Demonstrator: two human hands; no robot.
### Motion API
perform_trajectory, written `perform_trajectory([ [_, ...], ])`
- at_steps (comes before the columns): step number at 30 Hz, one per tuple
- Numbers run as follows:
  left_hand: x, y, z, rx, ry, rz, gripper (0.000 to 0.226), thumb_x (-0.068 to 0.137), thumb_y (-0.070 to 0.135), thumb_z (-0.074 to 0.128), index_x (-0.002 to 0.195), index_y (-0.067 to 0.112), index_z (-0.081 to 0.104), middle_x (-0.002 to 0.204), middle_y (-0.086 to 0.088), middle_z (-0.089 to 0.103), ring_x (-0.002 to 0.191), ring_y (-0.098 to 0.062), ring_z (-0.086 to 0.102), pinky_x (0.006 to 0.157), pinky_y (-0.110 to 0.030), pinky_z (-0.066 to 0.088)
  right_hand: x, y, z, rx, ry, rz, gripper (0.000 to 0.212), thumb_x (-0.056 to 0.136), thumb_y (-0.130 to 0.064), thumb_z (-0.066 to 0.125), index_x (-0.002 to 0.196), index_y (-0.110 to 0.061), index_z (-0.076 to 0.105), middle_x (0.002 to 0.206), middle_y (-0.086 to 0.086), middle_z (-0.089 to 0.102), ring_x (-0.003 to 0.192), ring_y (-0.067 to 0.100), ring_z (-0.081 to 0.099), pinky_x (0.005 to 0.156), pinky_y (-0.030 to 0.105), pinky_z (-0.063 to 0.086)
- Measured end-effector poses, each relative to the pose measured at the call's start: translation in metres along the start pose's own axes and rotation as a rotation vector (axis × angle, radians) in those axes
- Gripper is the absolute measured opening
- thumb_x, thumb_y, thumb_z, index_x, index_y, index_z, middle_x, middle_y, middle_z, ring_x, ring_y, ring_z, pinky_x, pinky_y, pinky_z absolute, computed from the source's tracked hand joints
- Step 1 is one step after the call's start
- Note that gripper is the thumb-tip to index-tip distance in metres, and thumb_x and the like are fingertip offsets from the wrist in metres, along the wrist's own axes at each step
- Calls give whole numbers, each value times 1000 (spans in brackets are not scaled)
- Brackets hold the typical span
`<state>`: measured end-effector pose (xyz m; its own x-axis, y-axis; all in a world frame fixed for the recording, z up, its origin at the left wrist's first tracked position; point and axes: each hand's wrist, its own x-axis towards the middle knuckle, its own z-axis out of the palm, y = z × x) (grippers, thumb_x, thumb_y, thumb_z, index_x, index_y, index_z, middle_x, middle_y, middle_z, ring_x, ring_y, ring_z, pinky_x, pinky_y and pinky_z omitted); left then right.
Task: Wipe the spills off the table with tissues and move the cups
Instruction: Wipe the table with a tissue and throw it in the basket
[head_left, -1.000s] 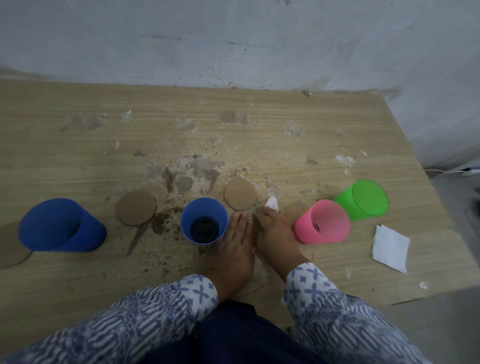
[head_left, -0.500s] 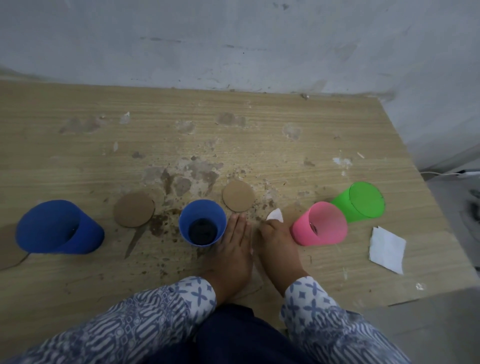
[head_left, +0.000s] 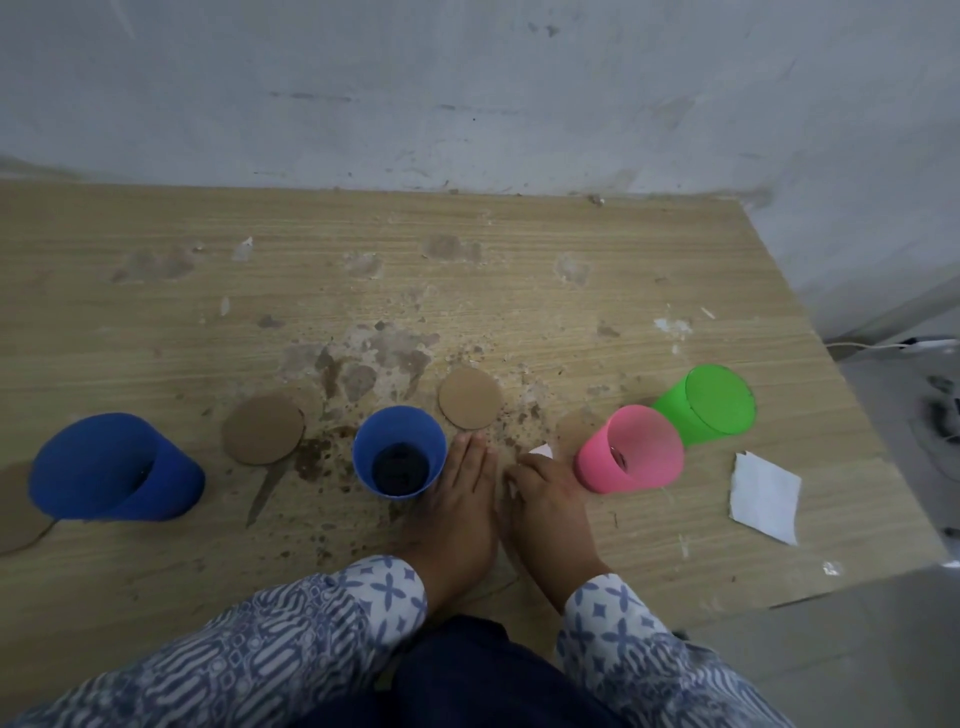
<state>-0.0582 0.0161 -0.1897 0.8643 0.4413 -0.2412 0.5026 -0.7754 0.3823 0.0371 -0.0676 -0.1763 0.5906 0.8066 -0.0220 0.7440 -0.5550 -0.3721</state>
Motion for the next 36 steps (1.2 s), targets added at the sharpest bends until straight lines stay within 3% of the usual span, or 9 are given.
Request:
perform_trajectory([
  [5, 0, 3, -4, -139, -2, -41, 55, 103, 20, 21, 152, 16, -3, 159, 2, -17, 143, -12, -23, 113, -29, -16, 14, -12, -8, 155, 6, 79, 29, 76, -13, 44, 86, -9, 71, 84, 9, 68, 79, 24, 61, 73, 30, 47],
  [7, 0, 4, -9, -189, 0, -54, 55, 102, 15, 24, 153, 17, 1, 159, 3, -13, 144, -12, -19, 116, -30, -12, 14, -14, -13, 357, 17, 197, 25, 83, -8, 48, 92, -12, 71, 88, 3, 69, 80, 16, 61, 72, 26, 47],
  [12, 1, 8, -16, -365, 77, -65, 52, 102, 15, 30, 151, 16, 14, 160, 0, 6, 147, -15, -3, 116, -27, -2, 5, -28, -24, 894, 83, 513, 15, 86, -4, 58, 81, -16, 66, 85, -1, 67, 79, 10, 63, 68, 23, 52],
  [15, -1, 13, -23, -666, 140, -17, 42, 99, 14, 36, 140, 19, 40, 147, -2, 39, 137, -16, 33, 115, -30, 25, 2, -38, -32, 1077, 127, 555, 11, 85, -1, 58, 81, -9, 64, 79, 6, 68, 70, 8, 64, 64, 23, 53],
  [17, -3, 17, -25, -867, 197, 6, 32, 95, 20, 38, 122, 29, 52, 122, 3, 58, 113, -6, 53, 98, -31, 45, 1, -42, -38, 1140, 178, 559, 8, 85, 1, 58, 82, -5, 63, 79, 13, 67, 71, 15, 65, 64, 24, 54],
  [21, -13, 27, -38, -1100, 181, -76, 30, 100, 13, 40, 123, 29, 52, 118, 9, 60, 107, 8, 54, 88, -9, 42, -4, -50, -53, 1220, 251, 547, 7, 86, 2, 58, 87, -2, 63, 83, 20, 67, 73, 22, 65, 64, 25, 55],
  [23, -18, 32, -44, -1162, 197, -87, 30, 100, 9, 41, 123, 20, 55, 115, 9, 61, 104, 9, 56, 85, -6, 42, -7, -53, -59, 1223, 280, 532, 9, 86, -1, 59, 88, -7, 64, 82, 18, 68, 74, 23, 65, 67, 29, 56],
  [30, -31, 47, -70, -1396, 200, -156, 22, 100, 17, 42, 107, 16, 63, 95, -1, 69, 90, -10, 64, 78, -21, 50, -12, -62, -91, 1396, 373, 514, 19, 86, 6, 53, 94, -10, 60, 80, 10, 65, 64, 19, 60, 58, 28, 52],
  [36, -33, 57, -93, -1330, 217, -90, 20, 98, 26, 49, 93, 16, 66, 87, -6, 71, 86, -23, 66, 77, -34, 53, -22, -59, -114, 1503, 374, 503, 26, 85, 11, 46, 90, -10, 60, 77, 9, 66, 59, 18, 57, 55, 27, 48],
])
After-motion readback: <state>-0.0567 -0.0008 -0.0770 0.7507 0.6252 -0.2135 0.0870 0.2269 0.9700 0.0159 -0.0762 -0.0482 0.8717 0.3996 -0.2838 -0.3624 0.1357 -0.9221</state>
